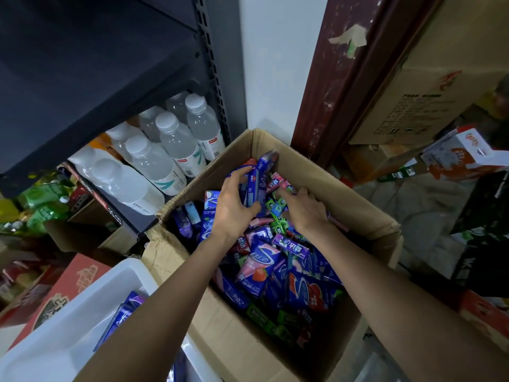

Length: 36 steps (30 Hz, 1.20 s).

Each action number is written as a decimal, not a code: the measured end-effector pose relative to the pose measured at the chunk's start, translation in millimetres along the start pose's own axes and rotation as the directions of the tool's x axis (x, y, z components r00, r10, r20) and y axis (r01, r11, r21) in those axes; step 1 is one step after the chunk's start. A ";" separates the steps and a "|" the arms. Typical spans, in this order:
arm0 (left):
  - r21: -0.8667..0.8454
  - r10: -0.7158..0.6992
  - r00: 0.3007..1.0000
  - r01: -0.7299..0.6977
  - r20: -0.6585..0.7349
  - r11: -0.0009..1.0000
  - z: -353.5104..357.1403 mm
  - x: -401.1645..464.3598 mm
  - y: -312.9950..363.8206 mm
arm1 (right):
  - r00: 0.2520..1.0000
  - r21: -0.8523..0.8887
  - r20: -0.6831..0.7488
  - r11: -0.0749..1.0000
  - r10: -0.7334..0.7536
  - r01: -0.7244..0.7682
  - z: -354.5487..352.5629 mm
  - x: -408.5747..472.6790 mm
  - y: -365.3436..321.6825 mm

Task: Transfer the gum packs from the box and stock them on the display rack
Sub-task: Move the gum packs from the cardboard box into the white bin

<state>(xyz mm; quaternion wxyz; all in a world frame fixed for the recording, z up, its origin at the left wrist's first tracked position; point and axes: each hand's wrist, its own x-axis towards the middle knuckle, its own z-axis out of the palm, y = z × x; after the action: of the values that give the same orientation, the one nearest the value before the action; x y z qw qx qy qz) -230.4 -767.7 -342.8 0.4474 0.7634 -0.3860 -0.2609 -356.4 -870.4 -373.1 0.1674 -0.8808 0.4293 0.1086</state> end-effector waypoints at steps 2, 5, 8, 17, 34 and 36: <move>-0.009 -0.042 0.999 0.042 -0.008 0.999 -1.2 -1.0 2.9 | 0.998 0.052 -0.069 0.999 -0.009 0.012 -0.2 -5.6 4.2; 0.144 -0.109 0.994 0.107 0.006 0.984 -3.9 1.6 4.3 | 0.990 0.119 -0.140 0.993 -0.008 0.025 -3.1 -12.6 10.6; 0.320 -0.087 0.994 0.059 0.072 0.946 -2.0 6.0 6.4 | 0.975 0.195 -0.221 0.981 0.031 0.013 -9.7 -16.6 13.4; 0.283 -0.154 0.988 0.141 0.025 0.949 0.9 -3.5 25.9 | 0.946 0.798 -0.148 0.600 0.289 -0.058 -17.4 -38.3 3.0; -0.350 -0.259 0.961 0.210 -0.101 0.913 -171.2 -159.6 -19.1 | 0.974 0.934 -0.205 0.317 0.092 0.166 -22.3 -152.4 -169.9; -0.317 -0.283 0.955 0.242 -0.088 0.917 -197.4 -184.9 -46.2 | 0.976 0.916 -0.207 0.363 0.065 0.170 1.2 -167.4 -199.5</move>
<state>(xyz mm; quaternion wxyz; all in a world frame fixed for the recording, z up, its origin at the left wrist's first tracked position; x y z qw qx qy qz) -171.7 -506.6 -282.4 0.5446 0.7461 -0.2048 -0.3238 -300.0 -634.6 -277.9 0.5919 -0.6522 0.4021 -0.2503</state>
